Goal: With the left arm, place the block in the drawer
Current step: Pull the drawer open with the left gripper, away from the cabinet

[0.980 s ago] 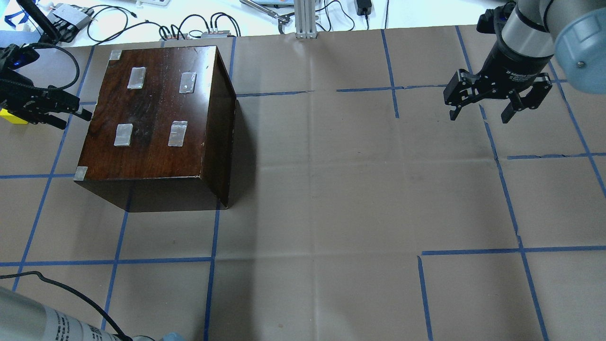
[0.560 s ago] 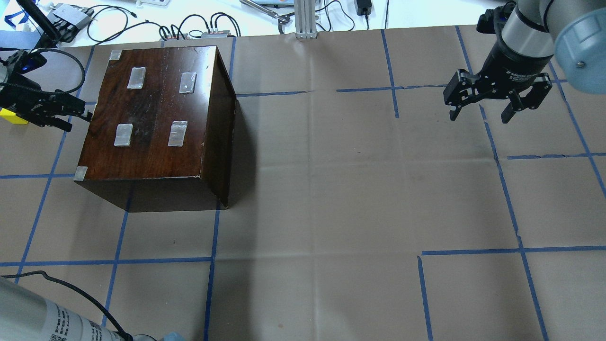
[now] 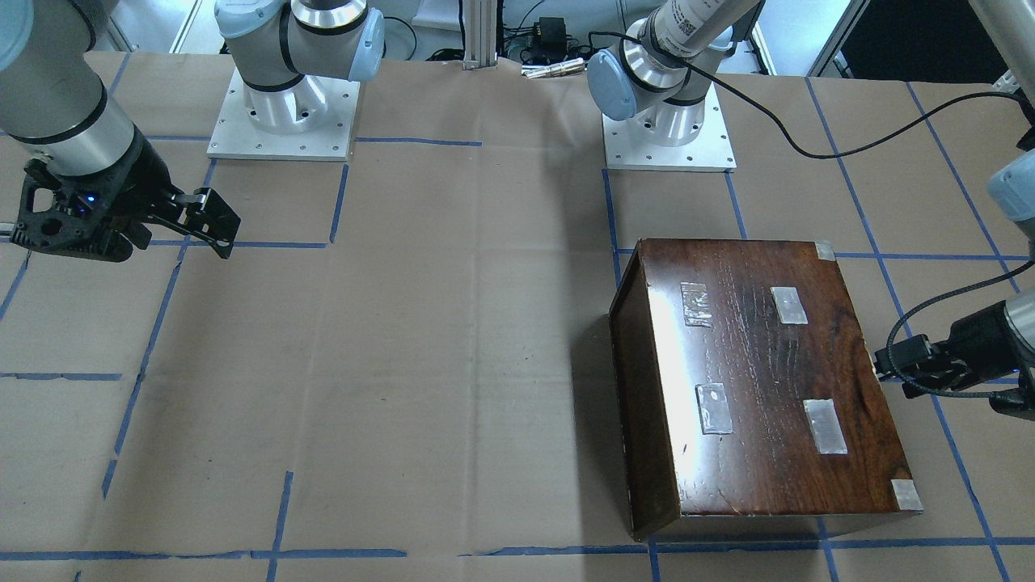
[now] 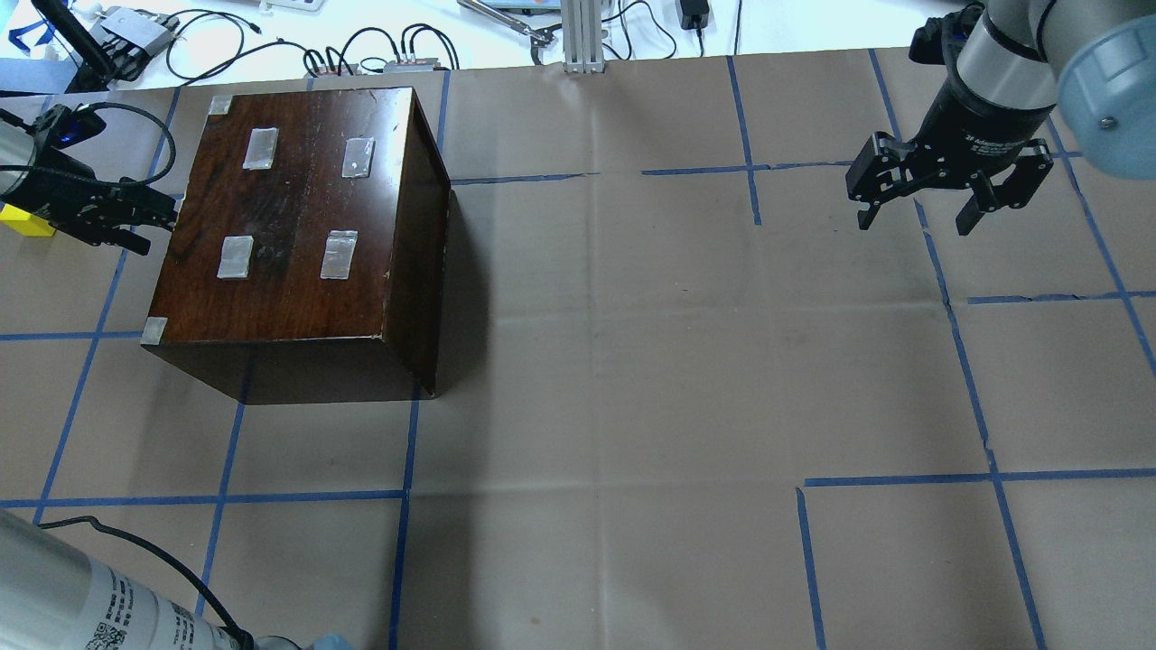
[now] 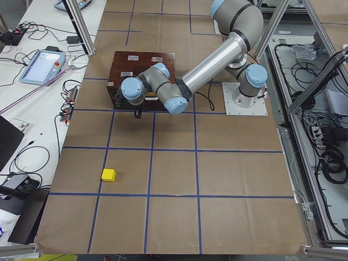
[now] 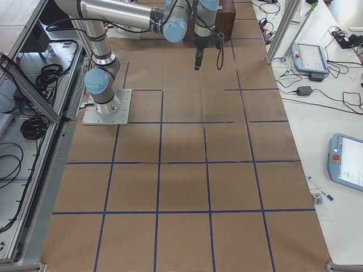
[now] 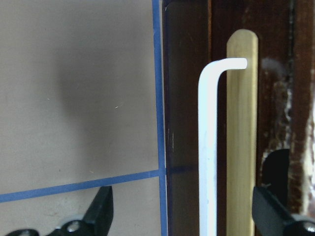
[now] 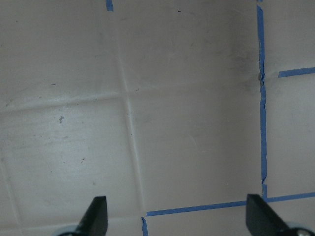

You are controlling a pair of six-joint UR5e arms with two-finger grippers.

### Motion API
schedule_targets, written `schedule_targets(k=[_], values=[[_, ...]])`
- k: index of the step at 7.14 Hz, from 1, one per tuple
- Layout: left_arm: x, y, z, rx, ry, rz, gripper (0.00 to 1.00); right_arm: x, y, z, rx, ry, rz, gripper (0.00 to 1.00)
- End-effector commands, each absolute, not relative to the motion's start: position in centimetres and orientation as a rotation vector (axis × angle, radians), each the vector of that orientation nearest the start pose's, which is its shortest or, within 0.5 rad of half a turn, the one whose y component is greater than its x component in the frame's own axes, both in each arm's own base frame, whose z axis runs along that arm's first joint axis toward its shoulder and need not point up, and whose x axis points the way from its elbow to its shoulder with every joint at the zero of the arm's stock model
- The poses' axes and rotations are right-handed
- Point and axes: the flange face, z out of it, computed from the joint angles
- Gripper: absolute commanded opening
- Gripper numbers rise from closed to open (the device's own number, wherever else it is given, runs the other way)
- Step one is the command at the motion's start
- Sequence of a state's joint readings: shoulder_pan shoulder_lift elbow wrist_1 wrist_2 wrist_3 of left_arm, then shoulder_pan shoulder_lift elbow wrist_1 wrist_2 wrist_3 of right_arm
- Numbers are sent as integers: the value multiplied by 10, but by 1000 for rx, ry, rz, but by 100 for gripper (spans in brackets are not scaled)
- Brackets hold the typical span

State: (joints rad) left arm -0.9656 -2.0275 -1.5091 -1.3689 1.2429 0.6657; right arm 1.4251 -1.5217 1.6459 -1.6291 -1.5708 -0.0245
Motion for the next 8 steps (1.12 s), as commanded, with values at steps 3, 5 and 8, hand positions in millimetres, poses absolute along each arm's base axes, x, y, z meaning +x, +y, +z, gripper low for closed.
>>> schedule_targets(k=[3,5,8], values=[[226,-613,283,46,3497,-98,98,59,-517,432,190,3129,103,100],[236,-611,284,50,3447,-94,98,59,-517,433,190,3129,101,100],[245,-610,287,81,3432,-124,98,59,-517,432,190,3129,103,100]])
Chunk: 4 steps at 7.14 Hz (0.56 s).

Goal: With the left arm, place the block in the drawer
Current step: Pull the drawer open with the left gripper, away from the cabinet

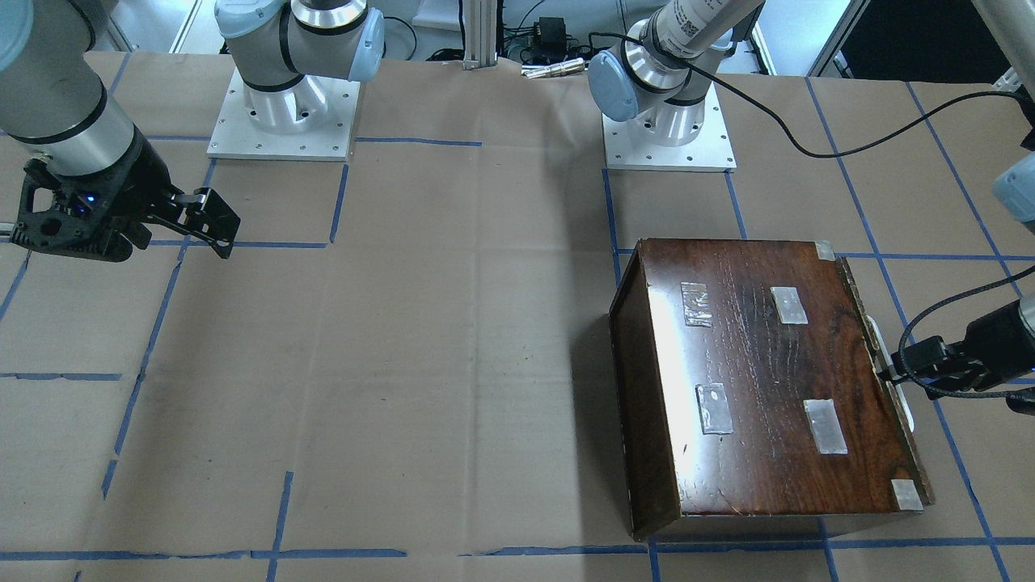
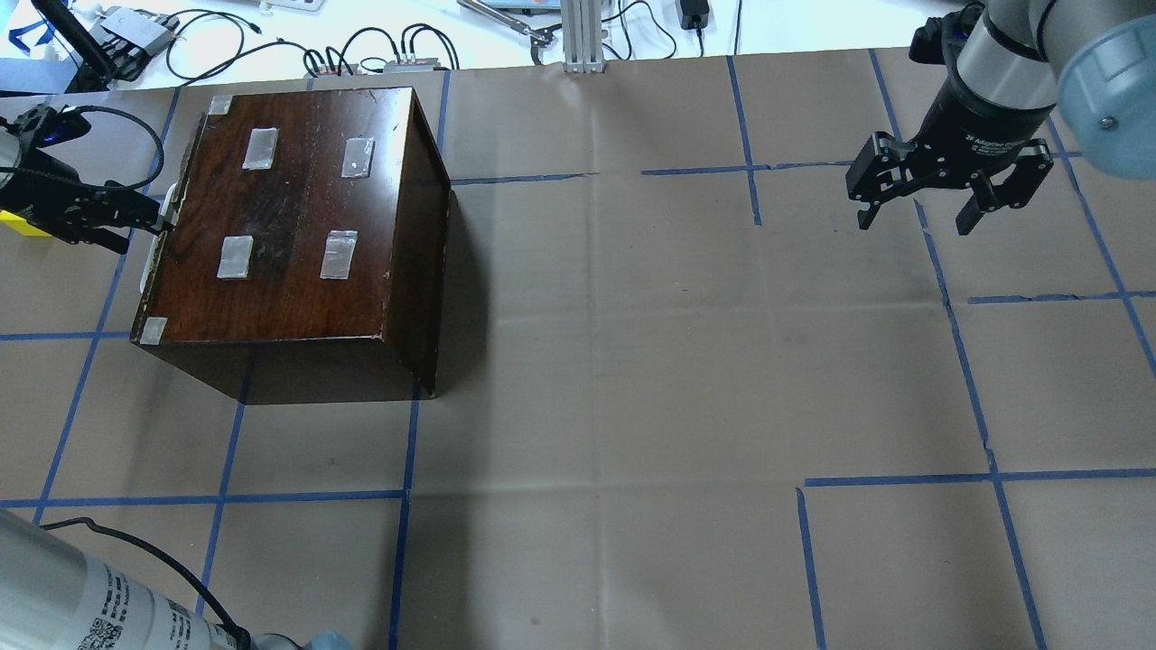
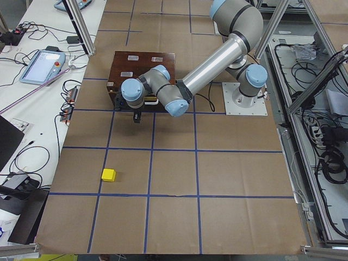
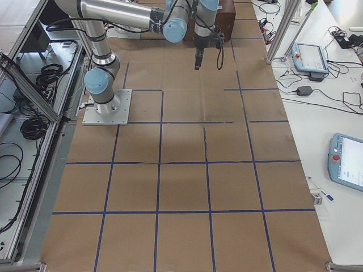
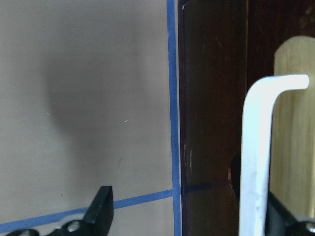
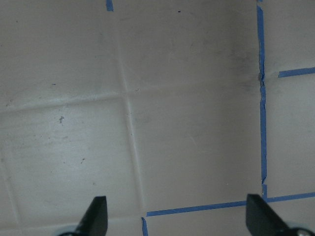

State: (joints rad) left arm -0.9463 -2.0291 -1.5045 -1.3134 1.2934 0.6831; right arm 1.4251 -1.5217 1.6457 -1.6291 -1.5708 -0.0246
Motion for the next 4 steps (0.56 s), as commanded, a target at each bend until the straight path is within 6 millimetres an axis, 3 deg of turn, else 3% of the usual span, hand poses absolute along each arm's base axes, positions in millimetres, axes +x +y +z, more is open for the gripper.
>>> schedule_targets(k=[1,4], values=[[246,-611,288,84,3422,-141,98,59,-517,432,190,3129,103,100],[265,-607,285,104,3385,-117,98,59,-517,433,190,3129,101,100]])
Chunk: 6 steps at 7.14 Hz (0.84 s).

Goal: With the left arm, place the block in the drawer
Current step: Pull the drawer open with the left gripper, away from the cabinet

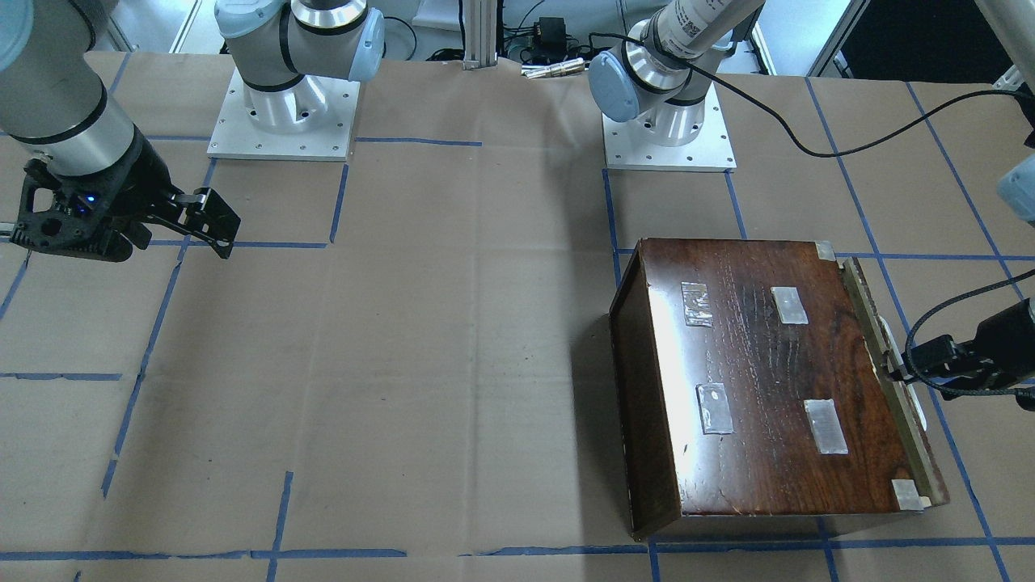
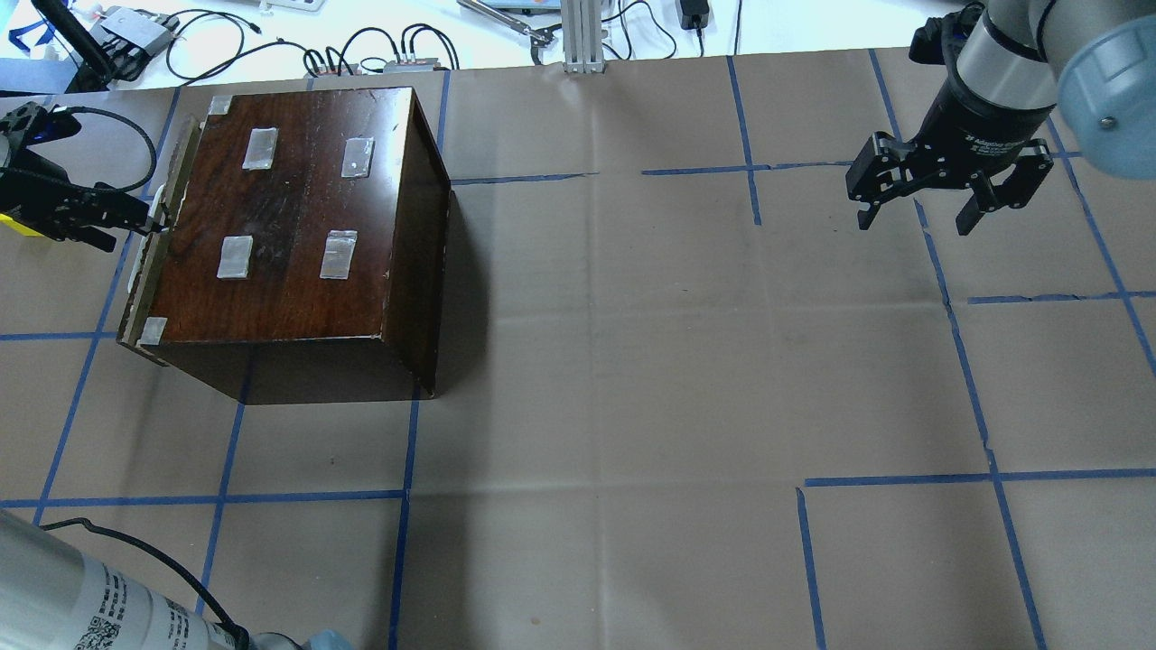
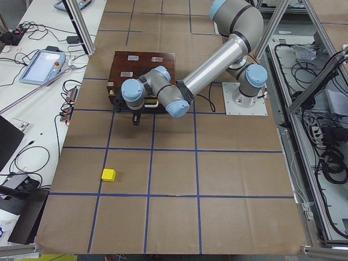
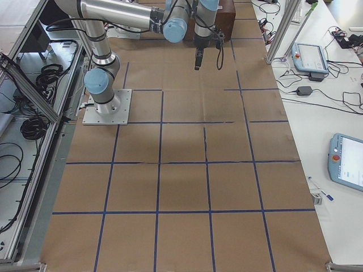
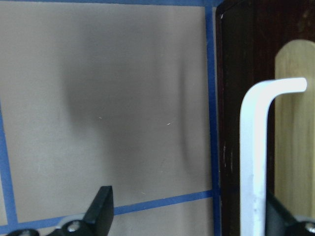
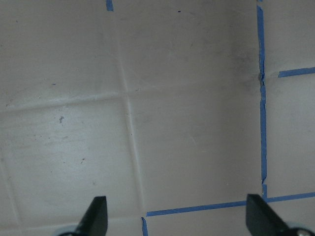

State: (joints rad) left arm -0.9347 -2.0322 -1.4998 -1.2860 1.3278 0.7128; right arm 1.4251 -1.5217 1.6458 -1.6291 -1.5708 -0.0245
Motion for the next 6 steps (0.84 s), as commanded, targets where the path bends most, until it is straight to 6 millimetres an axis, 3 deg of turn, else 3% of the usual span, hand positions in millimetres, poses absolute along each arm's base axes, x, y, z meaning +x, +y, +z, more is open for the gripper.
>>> schedule_targets(k=[1,6], values=[[275,-603,285,104,3383,-126,98,59,-517,432,190,3129,103,100],[295,-597,288,110,3318,-137,98,59,-517,432,190,3129,103,100]])
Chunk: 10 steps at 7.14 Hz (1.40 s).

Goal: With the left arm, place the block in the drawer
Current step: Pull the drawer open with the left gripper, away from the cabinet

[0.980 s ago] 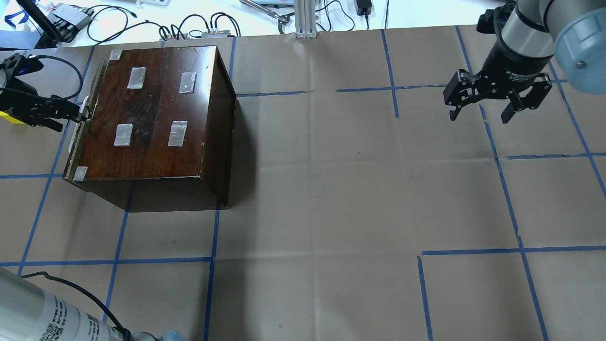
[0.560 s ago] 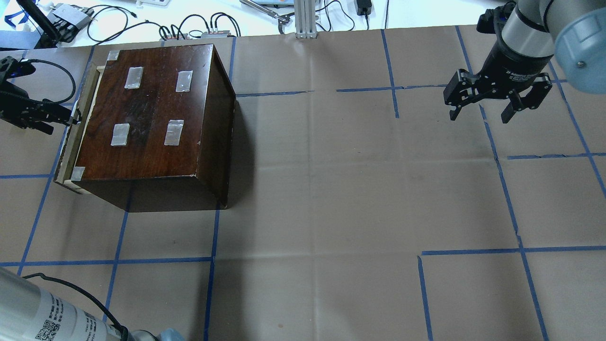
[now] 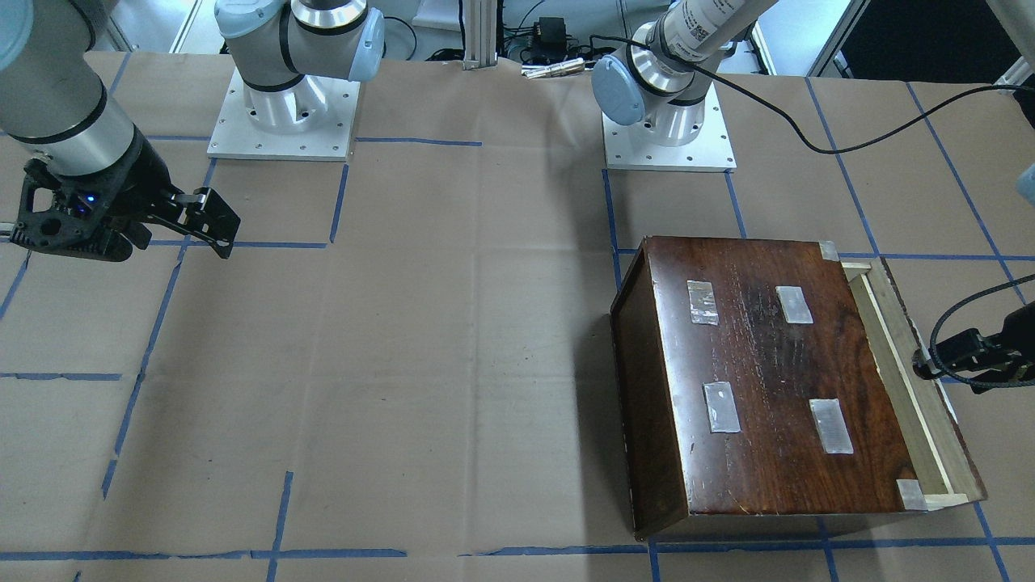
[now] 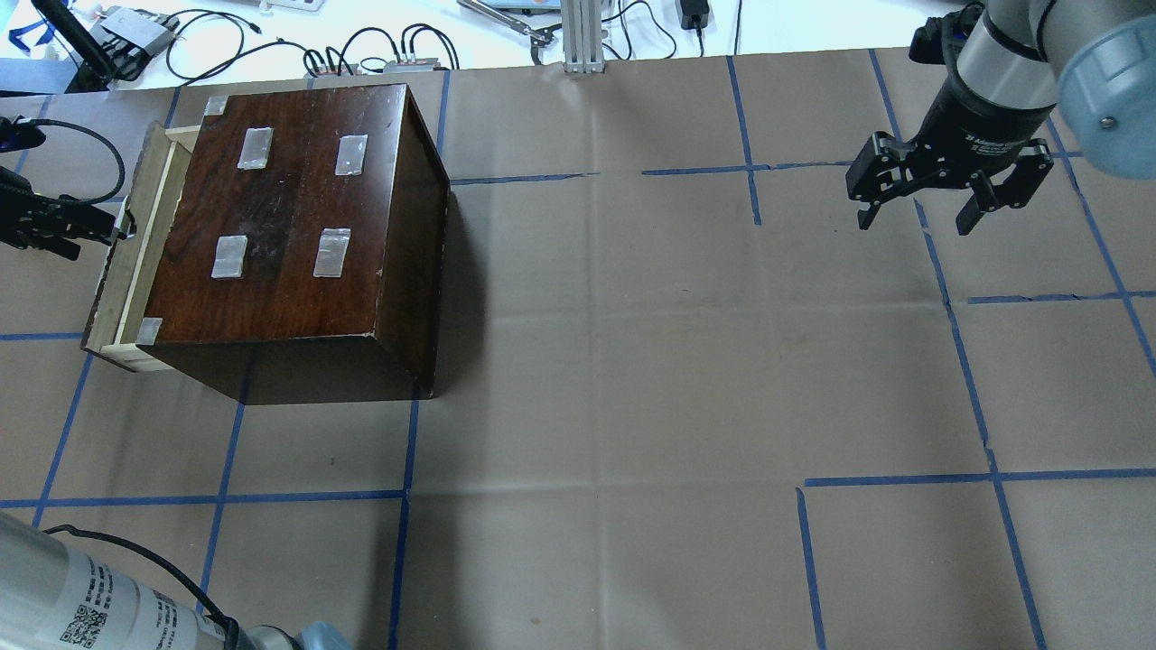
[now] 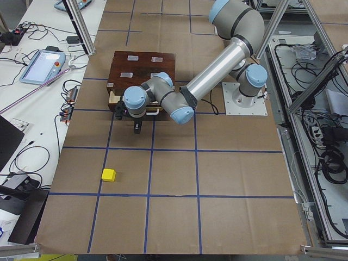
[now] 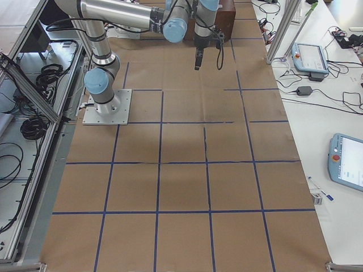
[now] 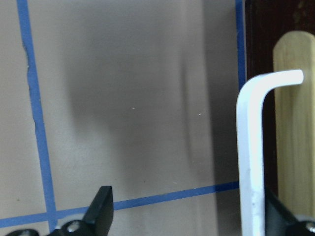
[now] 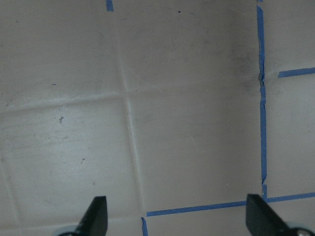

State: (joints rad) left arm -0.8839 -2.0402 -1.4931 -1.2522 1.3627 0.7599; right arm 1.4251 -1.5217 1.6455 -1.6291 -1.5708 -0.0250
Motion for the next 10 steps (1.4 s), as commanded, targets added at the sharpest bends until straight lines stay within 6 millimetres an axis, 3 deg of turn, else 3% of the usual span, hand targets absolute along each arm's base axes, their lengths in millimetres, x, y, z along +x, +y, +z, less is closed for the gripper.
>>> schedule_targets(k=[1,3,8,10], values=[[299,-596,290,101,3311,-146,98,59,-517,432,190,3129,103,100],[317,-587,292,102,3302,-163,98,59,-517,432,190,3129,103,100],[330,-584,296,110,3239,-173,98,59,-517,432,190,3129,103,100],[347,-576,297,72,3218,-182,98,59,-517,432,190,3129,103,100]])
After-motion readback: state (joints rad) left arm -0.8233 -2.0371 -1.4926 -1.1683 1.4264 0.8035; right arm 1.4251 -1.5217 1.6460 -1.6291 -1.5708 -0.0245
